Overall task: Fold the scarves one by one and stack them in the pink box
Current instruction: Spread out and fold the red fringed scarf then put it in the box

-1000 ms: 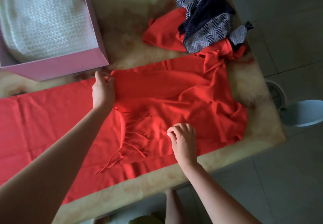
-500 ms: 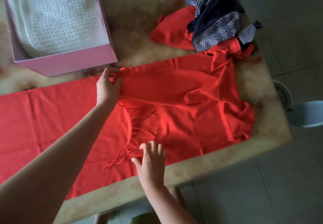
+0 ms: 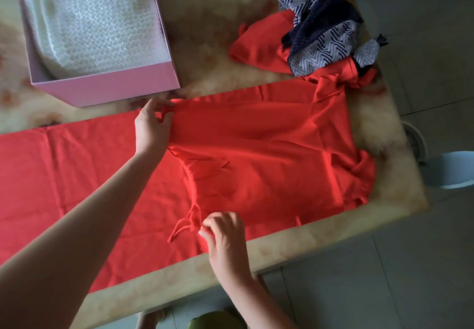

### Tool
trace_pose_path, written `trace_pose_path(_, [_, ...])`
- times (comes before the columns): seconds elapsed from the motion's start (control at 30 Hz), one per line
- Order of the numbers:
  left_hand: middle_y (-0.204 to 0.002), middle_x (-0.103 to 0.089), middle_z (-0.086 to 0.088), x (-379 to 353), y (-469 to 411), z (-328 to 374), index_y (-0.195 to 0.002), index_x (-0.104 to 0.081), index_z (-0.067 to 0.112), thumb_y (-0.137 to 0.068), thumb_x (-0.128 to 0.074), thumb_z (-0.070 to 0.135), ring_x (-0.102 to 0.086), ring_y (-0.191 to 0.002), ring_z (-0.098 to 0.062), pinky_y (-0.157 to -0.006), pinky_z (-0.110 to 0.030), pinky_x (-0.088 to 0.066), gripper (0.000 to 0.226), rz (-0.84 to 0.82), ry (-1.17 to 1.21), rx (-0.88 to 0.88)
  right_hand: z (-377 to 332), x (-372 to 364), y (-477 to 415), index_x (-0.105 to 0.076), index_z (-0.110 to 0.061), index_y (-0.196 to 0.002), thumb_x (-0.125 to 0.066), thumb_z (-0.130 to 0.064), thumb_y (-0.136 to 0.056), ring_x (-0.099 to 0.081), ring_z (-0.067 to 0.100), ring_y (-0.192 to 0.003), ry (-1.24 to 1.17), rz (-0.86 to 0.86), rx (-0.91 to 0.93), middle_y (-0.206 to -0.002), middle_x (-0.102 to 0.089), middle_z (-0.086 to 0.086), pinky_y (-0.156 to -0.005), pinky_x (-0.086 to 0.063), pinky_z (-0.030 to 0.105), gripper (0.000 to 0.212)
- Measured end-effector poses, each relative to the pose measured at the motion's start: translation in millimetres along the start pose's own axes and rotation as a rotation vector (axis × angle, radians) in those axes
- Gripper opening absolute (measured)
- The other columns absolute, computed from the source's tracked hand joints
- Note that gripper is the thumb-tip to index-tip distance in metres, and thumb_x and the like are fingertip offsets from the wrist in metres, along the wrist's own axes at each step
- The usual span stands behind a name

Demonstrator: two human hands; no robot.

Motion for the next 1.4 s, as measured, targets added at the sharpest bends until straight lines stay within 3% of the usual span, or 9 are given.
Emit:
trace_pose_path(0.2, [-0.105, -0.063, -0.016, 51.1, 6.5, -31.4, -0.102, -0.066, 0.009, -0.081, -0.050, 0.002, -0.054, -0.100, -0.032, -0.088, -0.034, -0.039, 0.028, 0.094, -0.188, -0.052, -46.2, -36.3, 35.8, -0.051, -0.020, -0.081, -0.063, -0.022, -0.081, -0.050, 0.016, -0.091, -0.097, -0.202, 0.181, -0.085, -0.058, -0.007, -0.091, -0.037, 0.027, 0.012])
trace_pose_path(0.37, [-0.115, -0.049, -0.021, 65.0, 19.0, -47.0, -0.109, -0.064, 0.016, -0.085, -0.046, 0.008, -0.047, -0.106, -0.041, -0.093, -0.049, -0.038, 0.031, 0.090, -0.482, 0.065, -43.9, -52.0, 41.7, -0.053, -0.024, -0.088, -0.061, -0.029, -0.075, -0.051, 0.012, -0.101, -0.170, -0.294, 0.065, -0.101, -0.059, -0.008, -0.107, -0.024, 0.026, 0.016])
trace_pose_path(0.47, [-0.126, -0.041, -0.019, 44.7, 20.3, -30.1, -0.111, -0.061, 0.019, -0.082, -0.051, 0.012, -0.037, -0.115, -0.043, -0.100, -0.050, -0.026, 0.031, 0.126, -0.616, 0.008, -15.2, -21.3, 25.5, -0.060, -0.023, -0.094, -0.061, -0.021, -0.081, -0.053, 0.010, -0.103, -0.218, -0.119, -0.081, -0.104, -0.059, -0.009, -0.097, -0.034, 0.022, 0.013])
trace_pose_path(0.57, [-0.123, -0.043, -0.024, 3.5, 20.7, 2.6, -0.113, -0.059, 0.012, -0.082, -0.053, 0.008, -0.038, -0.115, -0.044, -0.099, -0.051, -0.029, 0.033, 0.037, -0.554, -0.101, 45.2, 39.4, 3.5, -0.066, -0.019, -0.094, -0.060, -0.022, -0.083, -0.056, 0.011, -0.095, -0.216, 0.252, -0.317, -0.097, -0.064, -0.008, -0.090, -0.041, 0.024, 0.013])
trace_pose_path(0.73, [-0.112, -0.063, -0.013, -94.0, 20.7, 56.1, -0.105, -0.067, 0.012, -0.085, -0.051, 0.007, -0.053, -0.110, -0.036, -0.096, -0.043, -0.039, 0.026, -0.293, -0.350, -0.251, 175.2, 138.4, 3.1, -0.066, -0.006, -0.097, -0.066, -0.009, -0.086, -0.063, 0.029, -0.090, -0.435, 0.726, -1.009, -0.092, -0.066, 0.008, -0.080, -0.048, 0.035, 0.012])
trace_pose_path(0.83, [-0.118, -0.062, -0.012, -148.8, 18.8, 86.0, -0.111, -0.065, 0.012, -0.084, -0.055, 0.007, -0.053, -0.113, -0.034, -0.099, -0.042, -0.040, 0.029, -0.413, -0.293, -0.308, 218.8, 170.6, 9.2, -0.067, 0.001, -0.105, -0.065, -0.013, -0.087, -0.062, 0.024, -0.094, -0.422, 0.765, -1.190, -0.103, -0.068, 0.016, -0.082, -0.044, 0.027, 0.023])
trace_pose_path(1.0, [-0.129, -0.053, -0.019, -222.4, 10.9, 124.5, -0.129, -0.052, 0.008, -0.086, -0.060, 0.015, -0.046, -0.122, -0.036, -0.103, -0.045, -0.036, 0.044, -0.533, -0.360, -0.319, 234.2, 181.3, 5.7, -0.073, -0.012, -0.103, -0.062, -0.037, -0.089, -0.062, 0.028, -0.099, -0.231, 0.643, -1.234, -0.101, -0.072, 0.010, -0.091, -0.044, 0.035, 0.031])
trace_pose_path(1.2, [-0.141, -0.044, -0.012, -266.4, 3.3, 153.1, -0.140, -0.037, 0.012, -0.088, -0.060, 0.025, -0.038, -0.130, -0.033, -0.105, -0.045, -0.029, 0.058, -0.550, -0.444, -0.344, 226.6, 166.5, -24.7, -0.071, -0.017, -0.089, -0.056, -0.060, -0.084, -0.046, 0.029, -0.091, -0.182, 0.488, -1.270, -0.075, -0.058, 0.000, -0.075, -0.032, 0.031, 0.045])
trace_pose_path(1.4, [-0.126, -0.059, -0.009, -286.8, -0.5, 170.5, -0.125, -0.052, 0.014, -0.086, -0.062, 0.040, -0.044, -0.126, -0.028, -0.103, -0.038, -0.026, 0.048, -0.493, -0.446, -0.332, 211.0, 160.4, -21.6, -0.060, -0.005, -0.070, -0.069, -0.029, -0.085, -0.047, 0.010, -0.056, -0.433, 0.738, -1.255, -0.062, -0.053, -0.001, -0.067, -0.037, 0.030, 0.029])
Point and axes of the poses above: each hand's wrist, its own y-axis away from the middle knuckle, its own x-axis out of the back of the hand, z = x × y, the point moved 5 cm from there along -y, towards the middle knuckle
